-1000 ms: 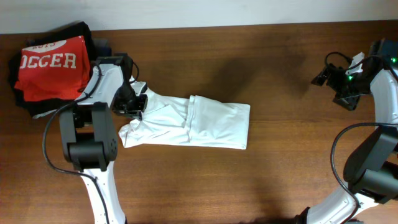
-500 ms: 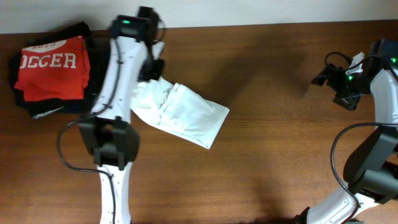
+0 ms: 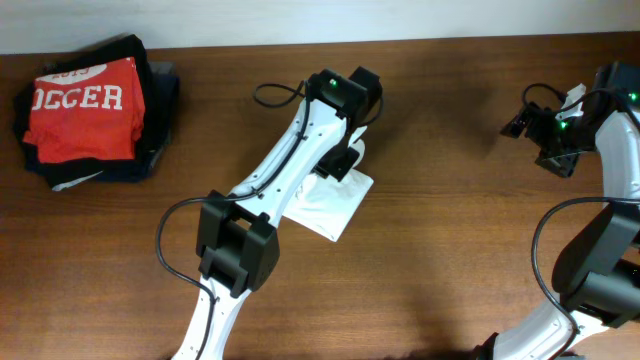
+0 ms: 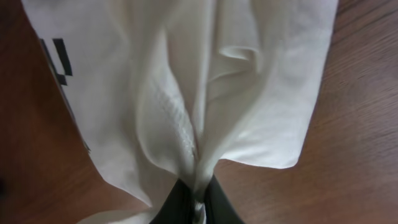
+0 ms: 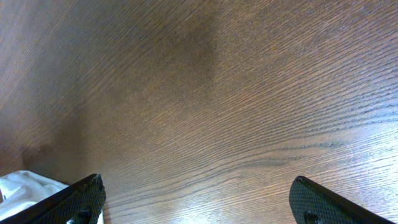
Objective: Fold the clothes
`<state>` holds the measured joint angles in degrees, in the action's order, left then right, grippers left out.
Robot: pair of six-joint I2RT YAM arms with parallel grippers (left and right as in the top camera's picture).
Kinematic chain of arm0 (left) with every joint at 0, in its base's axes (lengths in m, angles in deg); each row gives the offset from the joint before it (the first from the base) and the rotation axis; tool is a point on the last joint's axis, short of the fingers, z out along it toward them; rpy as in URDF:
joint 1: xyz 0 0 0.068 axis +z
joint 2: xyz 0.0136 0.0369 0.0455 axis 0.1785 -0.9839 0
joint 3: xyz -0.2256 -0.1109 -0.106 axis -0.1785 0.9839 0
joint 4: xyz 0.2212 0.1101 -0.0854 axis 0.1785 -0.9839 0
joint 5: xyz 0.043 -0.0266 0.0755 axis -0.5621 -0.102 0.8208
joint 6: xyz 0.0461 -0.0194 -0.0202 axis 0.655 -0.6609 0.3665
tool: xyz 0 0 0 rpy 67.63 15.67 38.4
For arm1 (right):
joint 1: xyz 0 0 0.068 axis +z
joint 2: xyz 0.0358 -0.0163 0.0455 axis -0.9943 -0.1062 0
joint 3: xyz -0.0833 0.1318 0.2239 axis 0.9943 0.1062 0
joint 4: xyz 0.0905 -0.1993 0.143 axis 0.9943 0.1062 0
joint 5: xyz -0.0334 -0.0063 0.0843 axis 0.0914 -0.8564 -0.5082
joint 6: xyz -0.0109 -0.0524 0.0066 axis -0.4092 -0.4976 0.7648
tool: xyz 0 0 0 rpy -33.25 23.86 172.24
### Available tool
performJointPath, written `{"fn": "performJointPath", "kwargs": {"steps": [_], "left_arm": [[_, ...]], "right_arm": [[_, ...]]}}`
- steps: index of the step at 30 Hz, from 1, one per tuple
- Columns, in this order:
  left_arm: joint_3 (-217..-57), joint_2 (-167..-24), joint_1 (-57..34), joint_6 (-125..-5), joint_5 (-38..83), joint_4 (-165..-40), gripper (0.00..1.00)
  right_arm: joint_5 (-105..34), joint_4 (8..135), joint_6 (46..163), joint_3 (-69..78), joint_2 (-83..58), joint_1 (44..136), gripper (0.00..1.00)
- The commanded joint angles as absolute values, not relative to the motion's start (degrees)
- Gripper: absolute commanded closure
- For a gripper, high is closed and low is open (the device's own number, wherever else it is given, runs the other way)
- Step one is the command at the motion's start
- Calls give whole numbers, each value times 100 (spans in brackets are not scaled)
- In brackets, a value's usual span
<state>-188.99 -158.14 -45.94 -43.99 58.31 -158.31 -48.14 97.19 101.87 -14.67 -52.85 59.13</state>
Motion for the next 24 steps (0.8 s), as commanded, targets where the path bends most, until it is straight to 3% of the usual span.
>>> {"fn": "performJointPath", "kwargs": {"steps": [1, 3, 4, 5, 7, 8, 9, 10, 11, 12, 16, 18, 21, 24], "left_arm": [[-18271, -15781, -4651, -4440, 5789, -15520, 94], [-18090, -15781, -4651, -4438, 5162, -15383, 94], [-18088, -15781, -4649, -4438, 4819, -15293, 64], [-18201, -15779, -4647, -4432, 4681, -15216, 60], [-18778, -15768, -4535, -4416, 4548, -15374, 63], [-19349, -15768, -4413, -4416, 4336, -15612, 47], [-19994, -15768, -4282, -4414, 4408, -15977, 43], [-20658, -15768, -4054, -4423, 4609, -16412, 45], [-20890, -15722, -3814, -4574, 4622, -16513, 80], [-20888, -15711, -3639, -4825, 4502, -16513, 99], [-19830, -16032, -3423, -4801, 2950, -14948, 99], [-18975, -16284, -3412, -4272, 1492, -14261, 99], [-17819, -16719, -3423, -3881, 347, -13317, 99], [-17091, -16736, -3427, -3824, 183, -12723, 99]], "right_arm": [[-4764, 9719, 10148, -1463, -5253, 5913, 2], [-4764, 9719, 10148, -1463, -5253, 5913, 2], [-4764, 9719, 10148, -1463, -5253, 5913, 2], [-4764, 9719, 10148, -1463, -5253, 5913, 2], [-4764, 9719, 10148, -1463, -5253, 5913, 2], [-4764, 9719, 10148, -1463, -5253, 5913, 2], [-4764, 9719, 10148, -1463, -5253, 5913, 2], [-4764, 9719, 10148, -1463, -5253, 5913, 2], [-4764, 9719, 10148, -1463, -5253, 5913, 2], [-4764, 9719, 10148, -1463, -5253, 5913, 2], [-4764, 9719, 10148, -1463, -5253, 5913, 2], [-4764, 9719, 10148, -1463, -5253, 5913, 2], [-4764, 9719, 10148, -1463, -5253, 5913, 2], [-4764, 9719, 10148, -1463, -5253, 5913, 2]]}}
